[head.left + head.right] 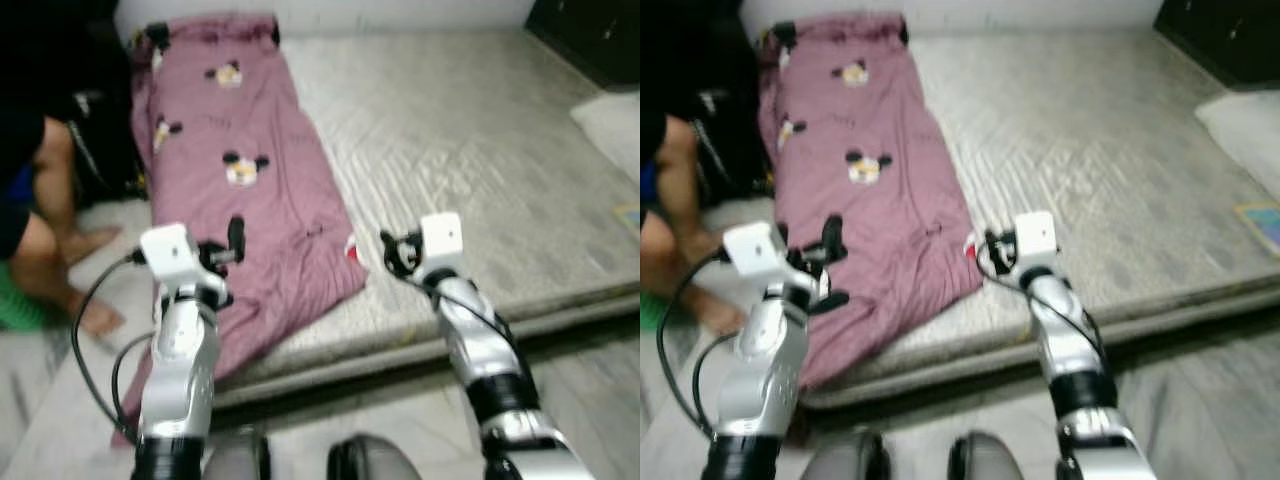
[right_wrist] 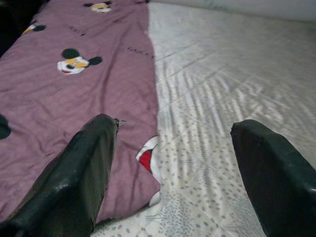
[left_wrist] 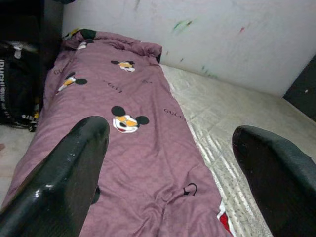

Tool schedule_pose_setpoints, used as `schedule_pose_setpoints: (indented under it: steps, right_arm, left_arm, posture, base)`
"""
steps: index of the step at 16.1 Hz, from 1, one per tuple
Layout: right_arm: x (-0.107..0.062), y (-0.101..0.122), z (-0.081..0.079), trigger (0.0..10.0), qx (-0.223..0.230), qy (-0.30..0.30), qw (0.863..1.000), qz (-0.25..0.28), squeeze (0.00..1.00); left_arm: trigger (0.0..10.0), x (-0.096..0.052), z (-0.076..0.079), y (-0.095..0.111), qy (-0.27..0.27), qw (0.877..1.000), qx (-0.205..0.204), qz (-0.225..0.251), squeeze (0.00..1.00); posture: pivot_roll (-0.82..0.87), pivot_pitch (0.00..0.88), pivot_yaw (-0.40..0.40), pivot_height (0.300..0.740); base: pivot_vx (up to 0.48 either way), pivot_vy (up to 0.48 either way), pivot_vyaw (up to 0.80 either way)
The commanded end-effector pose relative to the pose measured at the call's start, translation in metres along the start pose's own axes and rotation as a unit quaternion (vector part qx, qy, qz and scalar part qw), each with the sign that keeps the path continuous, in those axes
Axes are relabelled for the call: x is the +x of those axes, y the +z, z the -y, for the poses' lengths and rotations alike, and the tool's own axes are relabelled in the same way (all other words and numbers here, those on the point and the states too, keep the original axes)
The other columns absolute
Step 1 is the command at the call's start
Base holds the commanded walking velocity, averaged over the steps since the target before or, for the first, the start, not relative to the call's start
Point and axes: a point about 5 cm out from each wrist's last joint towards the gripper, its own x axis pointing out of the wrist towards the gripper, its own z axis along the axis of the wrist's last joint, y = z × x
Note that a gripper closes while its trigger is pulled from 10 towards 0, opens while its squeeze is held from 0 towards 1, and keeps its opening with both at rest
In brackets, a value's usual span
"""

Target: Clean up the room

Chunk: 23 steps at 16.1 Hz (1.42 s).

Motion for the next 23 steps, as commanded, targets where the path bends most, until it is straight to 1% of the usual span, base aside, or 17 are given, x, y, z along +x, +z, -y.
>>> schedule_pose_setpoints:
  steps: [1, 4, 6, 8, 9, 10, 11, 12, 14, 15, 16, 17, 19, 20, 23]
  right_arm:
    - [0.001, 0.003, -0.004, 10.0, 0.003, 0.008, 1.0, 0.005, 0.0]
    - [0.0, 0.002, -0.005, 10.0, 0.003, 0.01, 1.0, 0.003, 0.0]
    - [-0.001, 0.002, -0.005, 10.0, 0.004, 0.014, 1.0, 0.006, 0.0]
    - [-0.004, 0.0, -0.006, 10.0, 0.007, 0.016, 1.0, 0.01, 0.0]
    - [-0.006, -0.001, -0.004, 10.0, 0.014, 0.01, 1.0, 0.011, 0.0]
    - [-0.008, -0.002, -0.004, 10.0, 0.024, 0.006, 1.0, 0.015, 0.0]
    - [-0.009, -0.002, -0.004, 10.0, 0.031, 0.003, 0.999, 0.018, 0.0]
    - [-0.011, 0.0, -0.005, 10.0, 0.038, 0.002, 0.999, 0.024, 0.0]
    - [-0.013, 0.001, -0.005, 10.0, 0.038, 0.001, 0.999, 0.03, 0.0]
    - [-0.013, 0.0, -0.003, 10.0, 0.02, -0.007, 0.999, 0.027, 0.0]
    - [-0.012, 0.0, -0.002, 10.0, 0.017, -0.009, 0.999, 0.026, 0.0]
    - [-0.01, 0.001, -0.002, 10.0, 0.016, -0.013, 0.999, 0.028, 0.0]
    - [-0.008, 0.003, -0.001, 10.0, 0.018, -0.019, 0.999, 0.031, 0.0]
    - [-0.008, 0.006, 0.0, 10.0, 0.03, -0.023, 0.999, 0.039, 0.0]
    - [-0.008, 0.006, -0.002, 10.0, 0.028, -0.022, 0.999, 0.038, 0.0]
  left_arm:
    - [10.0, 0.0, 0.004, 0.001, 0.007, 1.0, -0.009, 0.008, 0.0]
    - [10.0, 0.0, -0.001, 0.001, 0.029, 1.0, -0.002, 0.002, 0.0]
    - [10.0, -0.004, -0.007, -0.001, 0.038, 0.999, 0.004, -0.005, 0.0]
    - [10.0, -0.016, -0.023, -0.007, 0.058, 0.998, 0.039, -0.004, 0.0]
    - [10.0, -0.022, -0.034, -0.009, 0.07, 0.996, 0.059, -0.006, 0.0]
    - [10.0, -0.027, -0.047, -0.009, 0.095, 0.993, 0.071, -0.01, 0.0]
    - [10.0, -0.029, -0.052, -0.007, 0.097, 0.991, 0.094, -0.003, 0.0]
    - [10.0, -0.03, -0.056, -0.004, 0.095, 0.99, 0.108, 0.002, 0.0]
    - [10.0, -0.034, -0.063, -0.003, 0.105, 0.988, 0.112, 0.001, 0.0]
    - [10.0, -0.034, -0.064, -0.004, 0.106, 0.988, 0.113, -0.002, 0.0]
    - [10.0, -0.034, -0.062, -0.004, 0.103, 0.988, 0.114, -0.003, 0.0]
    - [10.0, -0.031, -0.057, -0.004, 0.094, 0.989, 0.112, -0.001, 0.0]
    - [10.0, -0.027, -0.051, -0.001, 0.08, 0.991, 0.11, 0.006, 0.0]
    - [10.0, -0.025, -0.05, 0.0, 0.076, 0.991, 0.111, 0.009, 0.0]
    - [10.0, -0.026, -0.051, 0.001, 0.079, 0.99, 0.113, 0.012, 0.0]
  posture:
    - [-0.04, 0.087, -0.042, 0.74]
    - [-0.04, 0.085, -0.042, 0.74]
    - [-0.03, 0.086, -0.044, 0.74]
    - [-0.02, 0.092, -0.041, 0.74]
    - [-0.01, 0.096, -0.04, 0.74]
    - [-0.02, 0.1, -0.041, 0.74]
    - [-0.01, 0.101, -0.042, 0.74]
    - [-0.01, 0.1, -0.043, 0.74]
    - [-0.01, 0.106, -0.038, 0.74]
    - [-0.01, 0.109, -0.033, 0.74]
    - [-0.01, 0.11, -0.032, 0.74]
    - [-0.01, 0.11, -0.028, 0.74]
    - [-0.01, 0.112, -0.023, 0.74]
    - [-0.01, 0.114, -0.022, 0.74]
    - [-0.01, 0.121, -0.021, 0.74]
  base:
    - [0.0, 0.0, 0.0]
    - [0.0, 0.0, 0.0]
    - [0.0, 0.0, 0.0]
    - [0.0, 0.0, 0.0]
    - [0.0, 0.0, 0.0]
    - [0.0, 0.0, 0.0]
    - [0.0, 0.0, 0.0]
    - [0.0, 0.0, 0.0]
    - [0.0, 0.0, 0.0]
    - [0.0, 0.0, 0.0]
    - [0.0, 0.0, 0.0]
    - [0.0, 0.0, 0.71]
    - [0.0, 0.0, 0.57]
    - [0.0, 0.0, 0.0]
    - [0.0, 0.0, 0.0]
